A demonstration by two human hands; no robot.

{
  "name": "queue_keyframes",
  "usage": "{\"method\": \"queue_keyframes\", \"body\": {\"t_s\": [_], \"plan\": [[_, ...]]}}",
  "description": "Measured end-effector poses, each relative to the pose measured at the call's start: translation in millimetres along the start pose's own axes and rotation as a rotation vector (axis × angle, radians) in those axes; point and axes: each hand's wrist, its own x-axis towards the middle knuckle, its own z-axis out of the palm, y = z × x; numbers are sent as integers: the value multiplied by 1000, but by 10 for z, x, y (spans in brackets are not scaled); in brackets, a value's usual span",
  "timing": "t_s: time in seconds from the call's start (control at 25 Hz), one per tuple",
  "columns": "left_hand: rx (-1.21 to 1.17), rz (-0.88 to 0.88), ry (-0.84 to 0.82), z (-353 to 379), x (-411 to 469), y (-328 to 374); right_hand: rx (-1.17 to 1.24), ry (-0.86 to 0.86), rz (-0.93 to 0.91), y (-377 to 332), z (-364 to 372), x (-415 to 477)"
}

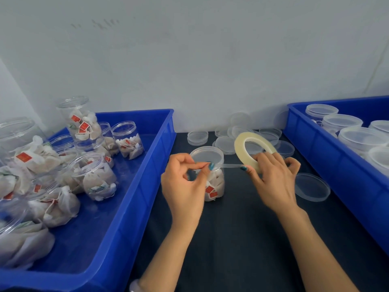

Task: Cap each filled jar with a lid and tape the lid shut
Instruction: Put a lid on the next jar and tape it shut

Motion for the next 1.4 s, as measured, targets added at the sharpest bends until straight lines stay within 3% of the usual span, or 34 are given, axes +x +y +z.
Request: {"method": "queue_keyframes", "body": {"t_s": [0.2, 0.72, 1.2, 1.4], "plan": [[-243, -206, 111, -200, -31, -172, -83, 15, 103, 72, -14, 33], [-318, -392, 142, -177, -19, -530, -107, 4, 157, -19, 50, 51], [-514, -524, -27, 216, 232, -660, -1, 37, 247, -46, 187, 85], [-521, -408, -223, 290, 291, -687, -10, 38, 198, -116, 209, 91]]}}
